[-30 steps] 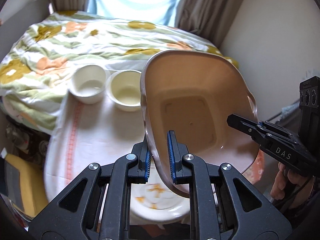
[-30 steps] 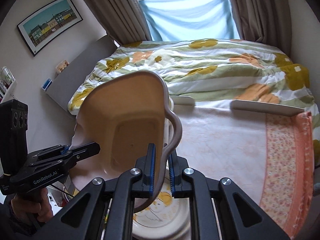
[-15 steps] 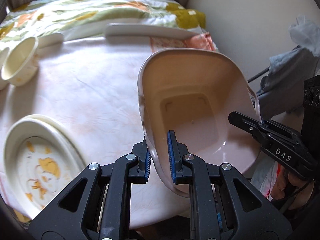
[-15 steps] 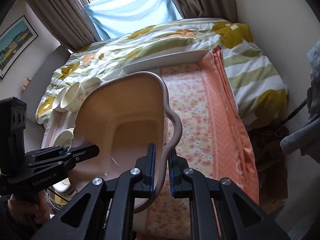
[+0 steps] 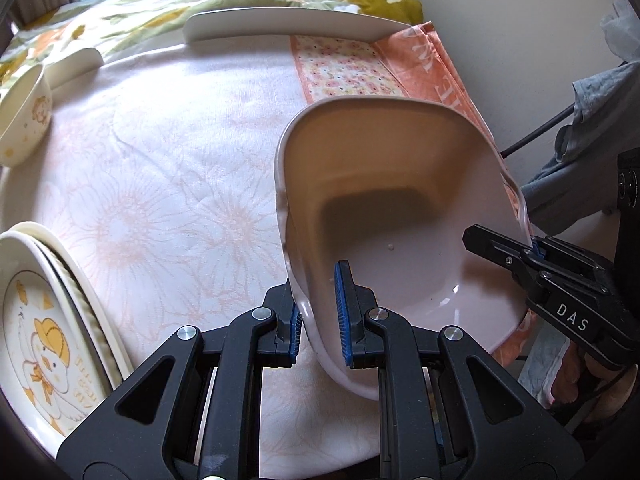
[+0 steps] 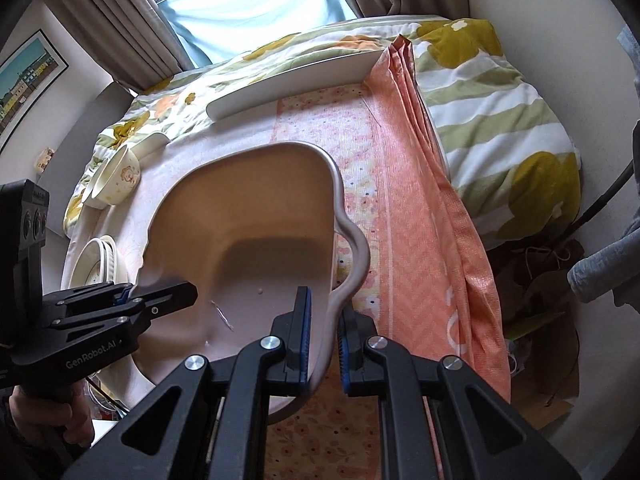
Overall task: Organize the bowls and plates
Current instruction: 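Lift the pink dish with both tools and carry it toward the orange floral strip, then lower the pink dish onto the orange floral strip and open both tools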
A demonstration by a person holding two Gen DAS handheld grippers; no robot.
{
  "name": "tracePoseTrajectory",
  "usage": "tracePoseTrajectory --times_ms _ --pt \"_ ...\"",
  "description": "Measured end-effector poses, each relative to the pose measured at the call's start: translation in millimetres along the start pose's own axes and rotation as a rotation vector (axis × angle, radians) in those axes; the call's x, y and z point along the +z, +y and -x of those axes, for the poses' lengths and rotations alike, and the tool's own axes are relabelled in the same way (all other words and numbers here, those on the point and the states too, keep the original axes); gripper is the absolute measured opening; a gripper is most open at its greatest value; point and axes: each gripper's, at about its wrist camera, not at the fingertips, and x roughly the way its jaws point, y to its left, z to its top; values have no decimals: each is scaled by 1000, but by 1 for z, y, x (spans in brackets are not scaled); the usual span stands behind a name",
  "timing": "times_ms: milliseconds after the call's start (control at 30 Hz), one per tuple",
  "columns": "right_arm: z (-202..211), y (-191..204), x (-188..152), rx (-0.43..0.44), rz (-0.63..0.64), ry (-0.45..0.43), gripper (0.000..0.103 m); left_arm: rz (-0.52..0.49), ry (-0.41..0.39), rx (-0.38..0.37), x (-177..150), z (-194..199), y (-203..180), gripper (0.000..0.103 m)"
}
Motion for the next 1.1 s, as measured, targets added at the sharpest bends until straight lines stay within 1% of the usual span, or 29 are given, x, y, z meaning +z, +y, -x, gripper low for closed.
tracePoseTrajectory --times_ms 167,267,367,433,467,500,533,567,600,633,733,800,933,1033,1100 --pt "-3 -3 1 0 6 3 11 -10 -10 23 0 3 0 13" --pt "-4 -1 1 -5 14 6 11 -12 -27 14 2 6 0 13" --pt "-4 -2 1 -2 17 12 11 -9 -6 21 5 2 0 14" --pt "-3 -3 1 0 23 3 15 -11 10 27 5 -2 1 14" --pt "-2 -2 1 1 33 0 20 -12 16 26 5 -3 1 17" --pt "-1 -1 1 4 44 -2 36 -12 16 24 5 -4 1 22" --pt "1 0 0 8 57 -3 49 -11 9 25 5 -3 1 46" --pt "2 1 0 10 70 -8 73 -9 -2 29 5 -2 1 84" --pt "4 2 0 9 82 -16 85 -5 -23 33 5 2 1 97" --pt "6 2 -1 11 91 -24 85 -2 -44 44 6 5 1 100" --pt "13 3 -4 7 111 -43 90 7 -42 37 9 8 4 101" --pt "18 4 -6 1 135 -55 102 11 -45 42 10 13 7 101" --pt "38 13 -5 3 179 -86 102 35 -90 42 10 44 11 101" --pt "62 29 4 30 220 -126 102 52 -156 53 11 85 16 101" --pt "78 45 15 64 257 -138 102 63 -207 70 12 118 24 101"
